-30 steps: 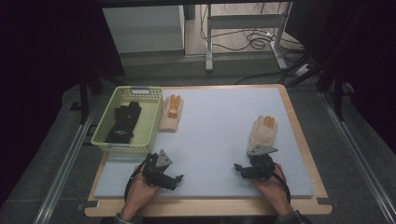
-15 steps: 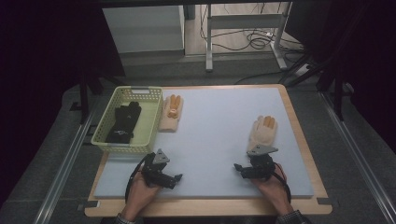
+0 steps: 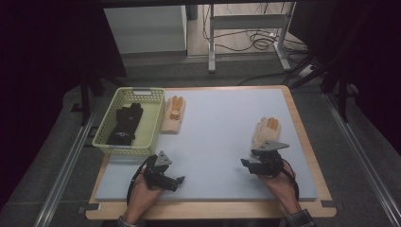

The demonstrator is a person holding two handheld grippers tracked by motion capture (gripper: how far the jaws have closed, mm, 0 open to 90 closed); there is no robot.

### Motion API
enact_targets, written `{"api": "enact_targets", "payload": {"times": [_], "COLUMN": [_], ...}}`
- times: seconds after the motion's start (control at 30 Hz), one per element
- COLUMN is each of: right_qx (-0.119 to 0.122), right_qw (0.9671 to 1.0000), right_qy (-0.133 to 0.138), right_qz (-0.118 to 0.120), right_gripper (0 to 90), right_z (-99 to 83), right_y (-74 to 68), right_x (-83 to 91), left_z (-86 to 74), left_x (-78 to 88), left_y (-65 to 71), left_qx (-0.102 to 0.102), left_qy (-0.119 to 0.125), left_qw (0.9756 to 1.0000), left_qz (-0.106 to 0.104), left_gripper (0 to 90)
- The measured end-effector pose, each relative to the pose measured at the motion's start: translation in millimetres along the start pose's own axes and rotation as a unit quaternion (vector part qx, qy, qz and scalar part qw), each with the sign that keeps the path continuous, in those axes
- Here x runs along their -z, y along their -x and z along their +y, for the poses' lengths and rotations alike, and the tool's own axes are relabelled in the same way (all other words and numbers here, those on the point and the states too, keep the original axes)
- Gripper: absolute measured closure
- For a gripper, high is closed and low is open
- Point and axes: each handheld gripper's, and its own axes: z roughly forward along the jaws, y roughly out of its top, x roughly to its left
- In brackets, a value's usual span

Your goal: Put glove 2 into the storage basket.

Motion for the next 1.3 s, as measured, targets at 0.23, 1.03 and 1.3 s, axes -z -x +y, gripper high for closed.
{"api": "enact_targets", "payload": {"times": [0.23, 1.03, 1.3], "right_qx": [-0.007, -0.076, -0.039], "right_qw": [0.9986, 0.9936, 0.9989], "right_qy": [0.006, -0.015, 0.022], "right_qz": [-0.051, -0.083, -0.016], "right_gripper": [47.9, 59.2, 57.3], "right_z": [17.9, 7.6, 26.7], "right_y": [30.6, 85.5, 24.0], "right_x": [19.7, -14.1, 7.5], "left_z": [0.0, 0.0, -0.1], "left_x": [0.0, -0.1, 0.0], "left_y": [-0.1, -0.2, -0.2], "left_qx": [0.0, 0.001, 0.0], "left_qy": [0.0, 0.001, 0.0], "left_qw": [1.0, 1.0, 1.0], "left_qz": [0.0, -0.001, -0.001], "left_gripper": [0.0, 0.0, 0.0]}}
